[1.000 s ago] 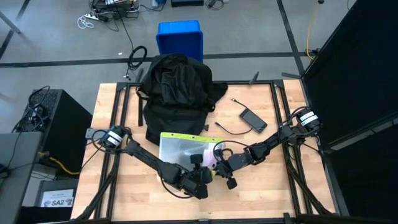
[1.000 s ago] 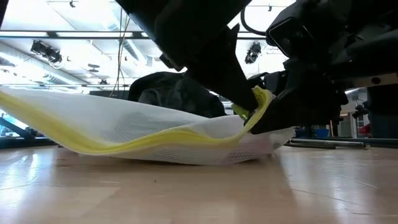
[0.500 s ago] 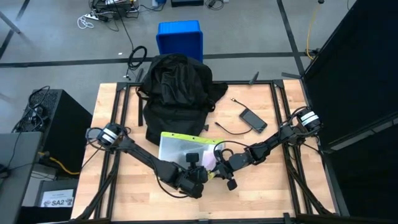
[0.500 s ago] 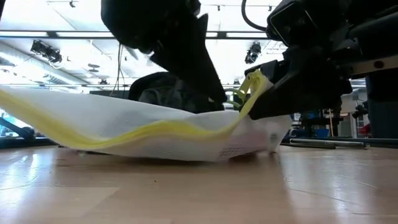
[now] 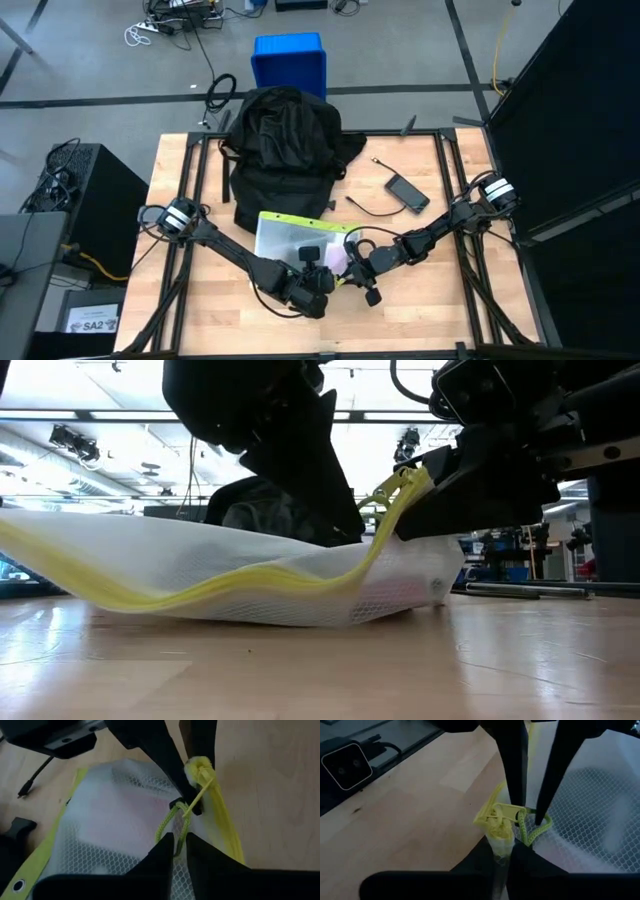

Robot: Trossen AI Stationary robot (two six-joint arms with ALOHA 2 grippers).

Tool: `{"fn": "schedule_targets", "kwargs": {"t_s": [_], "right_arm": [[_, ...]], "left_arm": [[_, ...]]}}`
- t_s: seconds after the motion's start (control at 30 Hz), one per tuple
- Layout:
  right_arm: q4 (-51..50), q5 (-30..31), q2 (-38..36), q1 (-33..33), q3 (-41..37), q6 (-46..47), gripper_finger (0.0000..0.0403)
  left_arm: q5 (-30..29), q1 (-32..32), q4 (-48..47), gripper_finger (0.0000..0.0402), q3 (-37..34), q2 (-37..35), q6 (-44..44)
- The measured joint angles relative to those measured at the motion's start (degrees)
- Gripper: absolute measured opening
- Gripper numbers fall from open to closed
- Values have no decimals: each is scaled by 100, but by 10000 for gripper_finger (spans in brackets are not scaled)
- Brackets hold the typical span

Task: Unpack backpack
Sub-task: Open the yellow zipper pouch

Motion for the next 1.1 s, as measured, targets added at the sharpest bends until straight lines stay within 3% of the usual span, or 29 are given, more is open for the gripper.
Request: {"fn": "schedule_targets", "kwargs": {"t_s": [0.37, 0.7, 0.87, 1.1], "right_arm": [[-16, -2, 0, 0, 0, -133, 2], [-326, -26, 2, 7, -7, -128, 1], [-466, -28, 4, -28, -9, 142, 4], [-588, 13, 4, -39, -9, 444, 1]], "left_arm": [[2, 71, 629, 129, -2, 0, 656], [867, 460, 2626, 141, -1018, -11, 1111], [1042, 564, 3238, 111, -1284, -4, 1402], [1077, 629, 3241, 9, -1307, -4, 1520]]}}
